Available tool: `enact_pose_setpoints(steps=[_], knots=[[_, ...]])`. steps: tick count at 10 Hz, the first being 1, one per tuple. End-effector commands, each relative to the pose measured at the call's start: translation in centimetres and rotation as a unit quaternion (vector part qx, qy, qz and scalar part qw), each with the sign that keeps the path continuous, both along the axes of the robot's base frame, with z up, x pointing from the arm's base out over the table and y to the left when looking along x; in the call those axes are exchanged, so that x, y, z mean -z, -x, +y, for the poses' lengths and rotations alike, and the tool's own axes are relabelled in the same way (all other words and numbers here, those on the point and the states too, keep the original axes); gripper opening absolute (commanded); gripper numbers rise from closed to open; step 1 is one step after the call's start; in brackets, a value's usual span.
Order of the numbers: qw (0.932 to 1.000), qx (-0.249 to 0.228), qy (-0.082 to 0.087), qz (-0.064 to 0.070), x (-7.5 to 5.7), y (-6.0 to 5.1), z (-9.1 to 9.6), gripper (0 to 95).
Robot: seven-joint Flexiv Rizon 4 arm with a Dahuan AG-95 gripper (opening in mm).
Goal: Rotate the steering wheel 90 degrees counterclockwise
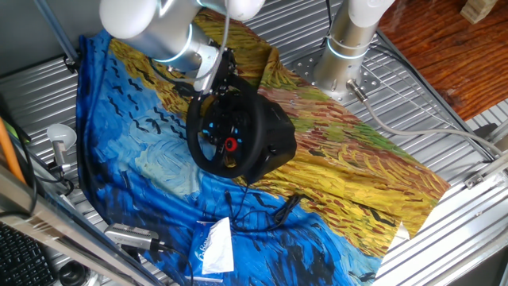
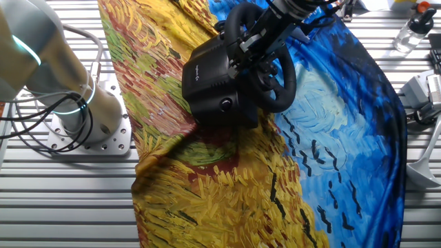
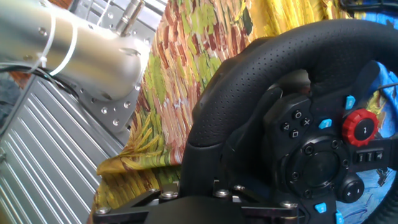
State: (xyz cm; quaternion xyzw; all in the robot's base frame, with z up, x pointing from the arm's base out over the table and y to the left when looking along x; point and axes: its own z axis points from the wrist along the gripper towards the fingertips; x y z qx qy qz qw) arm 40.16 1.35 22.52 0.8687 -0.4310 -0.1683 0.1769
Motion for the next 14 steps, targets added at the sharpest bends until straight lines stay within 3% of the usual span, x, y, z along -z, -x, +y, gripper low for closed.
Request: enact_pose_setpoints(steps=[1, 14], knots=[[1.0, -0.004, 0.004, -0.004, 0.04, -0.04, -0.13, 0.0], [0.9982, -0.041, 0.013, -0.041, 0.6, -0.27, -0.59, 0.0]])
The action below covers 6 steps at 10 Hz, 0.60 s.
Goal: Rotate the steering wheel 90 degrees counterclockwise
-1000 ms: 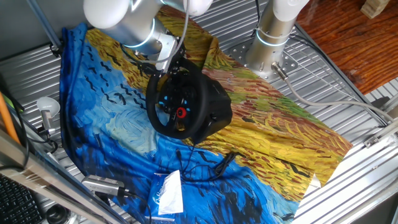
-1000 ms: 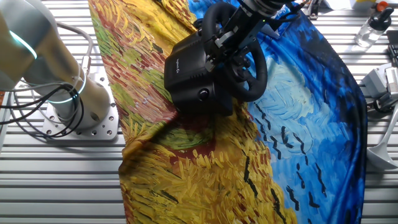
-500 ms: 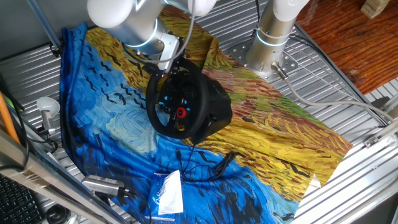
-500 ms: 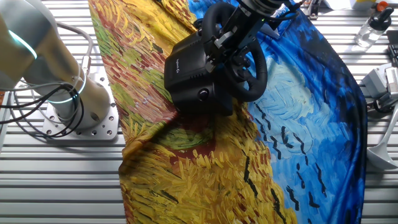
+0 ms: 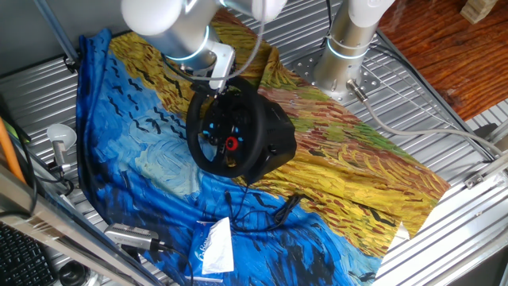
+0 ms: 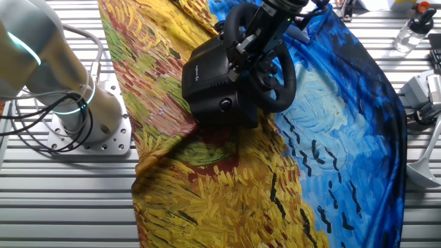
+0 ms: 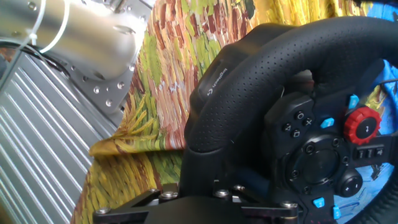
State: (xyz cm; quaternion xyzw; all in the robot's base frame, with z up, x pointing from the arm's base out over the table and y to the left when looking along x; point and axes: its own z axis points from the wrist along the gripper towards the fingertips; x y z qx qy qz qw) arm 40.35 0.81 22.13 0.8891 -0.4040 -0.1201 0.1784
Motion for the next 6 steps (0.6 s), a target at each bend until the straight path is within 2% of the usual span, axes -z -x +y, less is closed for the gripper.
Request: enact_pose_setpoints(steps=[1, 4, 6], knots=[[1.0, -0.001, -0.002, -0.003, 0.25, -0.06, -0.18, 0.0], [1.0, -0.004, -0.003, -0.008, 0.36, -0.13, -0.26, 0.0], [0.9997, -0.015, -0.004, -0.017, 0.45, -0.25, -0.28, 0.0]])
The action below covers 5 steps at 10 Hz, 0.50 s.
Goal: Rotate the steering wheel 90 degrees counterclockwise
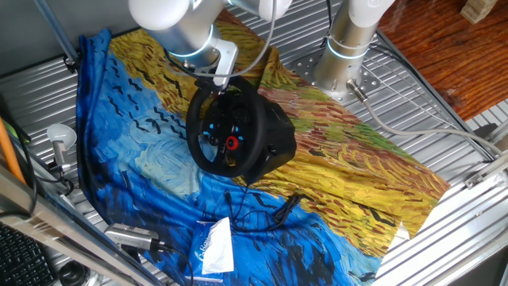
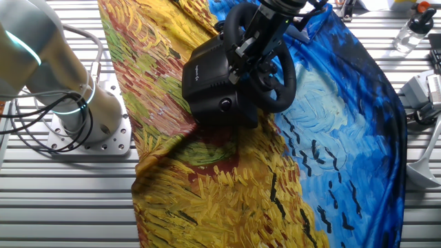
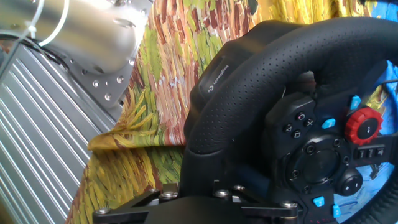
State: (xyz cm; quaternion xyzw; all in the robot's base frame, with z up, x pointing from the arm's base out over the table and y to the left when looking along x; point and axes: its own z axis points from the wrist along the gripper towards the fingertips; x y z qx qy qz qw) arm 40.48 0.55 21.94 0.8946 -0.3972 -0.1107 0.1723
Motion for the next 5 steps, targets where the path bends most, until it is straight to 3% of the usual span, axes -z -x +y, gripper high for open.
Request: enact_pose_setpoints(steps=[1, 5], knots=[[0.9999, -0.008, 0.0, -0.01, 0.27, -0.14, -0.04, 0.0], [0.9997, -0.015, 0.0, -0.018, 0.64, -0.22, -0.39, 0.0]])
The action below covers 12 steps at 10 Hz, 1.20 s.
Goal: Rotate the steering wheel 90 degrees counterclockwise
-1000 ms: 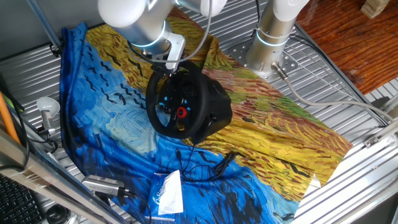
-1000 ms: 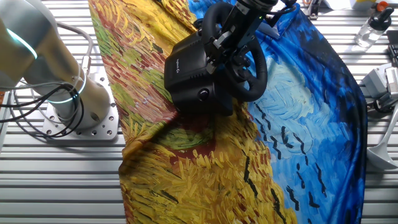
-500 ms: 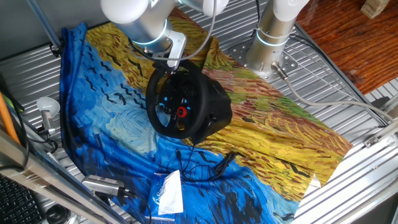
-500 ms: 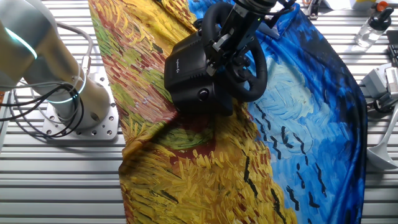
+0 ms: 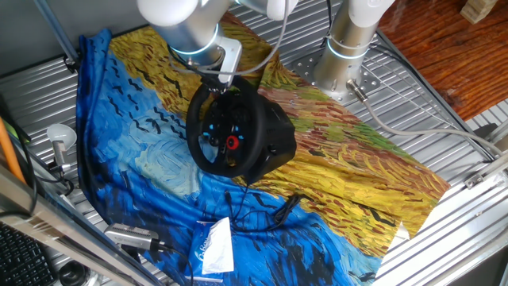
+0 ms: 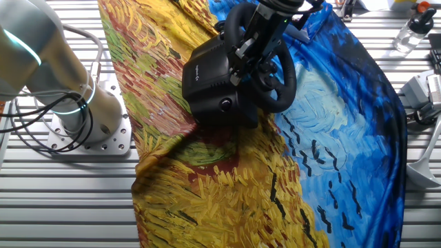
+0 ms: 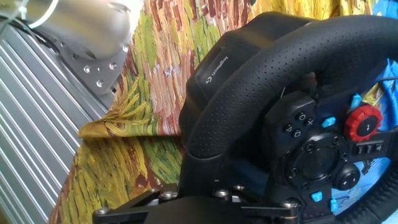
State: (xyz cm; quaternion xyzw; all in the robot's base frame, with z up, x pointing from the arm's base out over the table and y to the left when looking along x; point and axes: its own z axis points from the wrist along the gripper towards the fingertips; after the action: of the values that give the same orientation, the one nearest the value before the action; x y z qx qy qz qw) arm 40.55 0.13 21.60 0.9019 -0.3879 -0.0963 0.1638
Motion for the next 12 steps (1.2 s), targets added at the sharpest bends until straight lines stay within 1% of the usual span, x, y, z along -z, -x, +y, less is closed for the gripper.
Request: enact_pose_setpoints(steps=[1, 2, 9, 10, 11, 12], knots=[[1.0, -0.004, 0.004, -0.005, 0.41, -0.14, -0.07, 0.0], [1.0, -0.003, 0.0, -0.005, 0.54, -0.16, -0.17, 0.0], [0.9999, -0.006, 0.002, -0.011, 0.48, -0.32, -0.21, 0.0], [0.9998, -0.006, 0.009, -0.016, 0.48, -0.32, -0.21, 0.0], [0.9995, -0.001, 0.024, -0.02, 0.48, -0.32, -0.21, 0.0], [0.9994, 0.001, 0.027, -0.021, 0.48, -0.32, -0.21, 0.0]])
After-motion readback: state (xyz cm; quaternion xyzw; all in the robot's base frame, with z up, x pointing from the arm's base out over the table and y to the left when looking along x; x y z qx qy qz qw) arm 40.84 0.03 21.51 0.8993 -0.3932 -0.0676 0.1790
